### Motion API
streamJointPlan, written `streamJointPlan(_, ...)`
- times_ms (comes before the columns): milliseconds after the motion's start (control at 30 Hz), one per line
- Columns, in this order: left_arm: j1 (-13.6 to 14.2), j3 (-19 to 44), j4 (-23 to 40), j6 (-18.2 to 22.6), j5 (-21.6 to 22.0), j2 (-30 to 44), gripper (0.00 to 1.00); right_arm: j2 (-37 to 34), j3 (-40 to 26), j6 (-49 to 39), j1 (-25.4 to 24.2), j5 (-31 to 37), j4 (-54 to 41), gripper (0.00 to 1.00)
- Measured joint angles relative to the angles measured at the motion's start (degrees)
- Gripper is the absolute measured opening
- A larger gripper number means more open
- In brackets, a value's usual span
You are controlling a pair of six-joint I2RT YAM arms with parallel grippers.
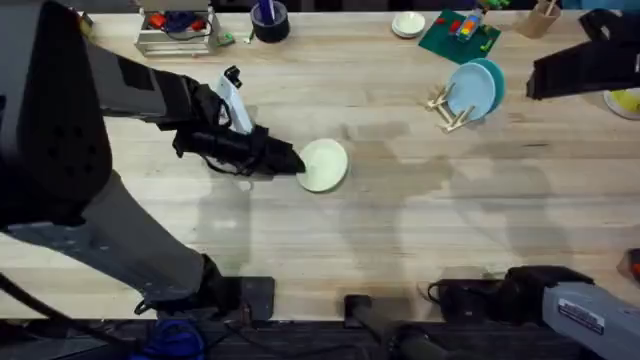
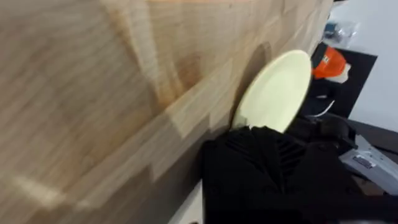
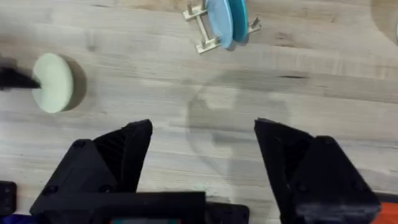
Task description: Pick up the plates from the table one by one and place each into a slot on the dish rack.
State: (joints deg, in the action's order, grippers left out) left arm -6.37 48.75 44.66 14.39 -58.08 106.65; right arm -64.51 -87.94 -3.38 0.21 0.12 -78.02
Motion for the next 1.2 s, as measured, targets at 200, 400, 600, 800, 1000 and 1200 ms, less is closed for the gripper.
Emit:
streamJointPlan(200,0.0,0.0,-0.1,0.0,-0.6,0.3,0.042,0.0,0.0,0.0,0.0,0.0,0.0,0.992)
streamJointPlan(400,0.0,0.0,-0.1,0.0,-0.6,0.3,0.042,0.0,0.0,0.0,0.0,0.0,0.0,0.992)
streamJointPlan(600,0.0,0.0,-0.1,0.0,-0.6,0.3,0.042,0.0,0.0,0.0,0.0,-0.2,0.0,0.992)
streamJointPlan(800,0.0,0.0,-0.1,0.0,-0.6,0.3,0.042,-0.1,0.0,0.1,0.0,-4.0,0.0,0.993)
streamJointPlan(1000,0.0,0.0,-0.1,0.0,-0.6,0.3,0.043,-2.7,-0.1,0.9,0.0,-9.8,0.0,0.992)
streamJointPlan(1200,0.0,0.0,-0.1,0.0,-0.6,0.3,0.043,-7.6,-0.1,5.2,0.0,-15.8,0.7,0.992)
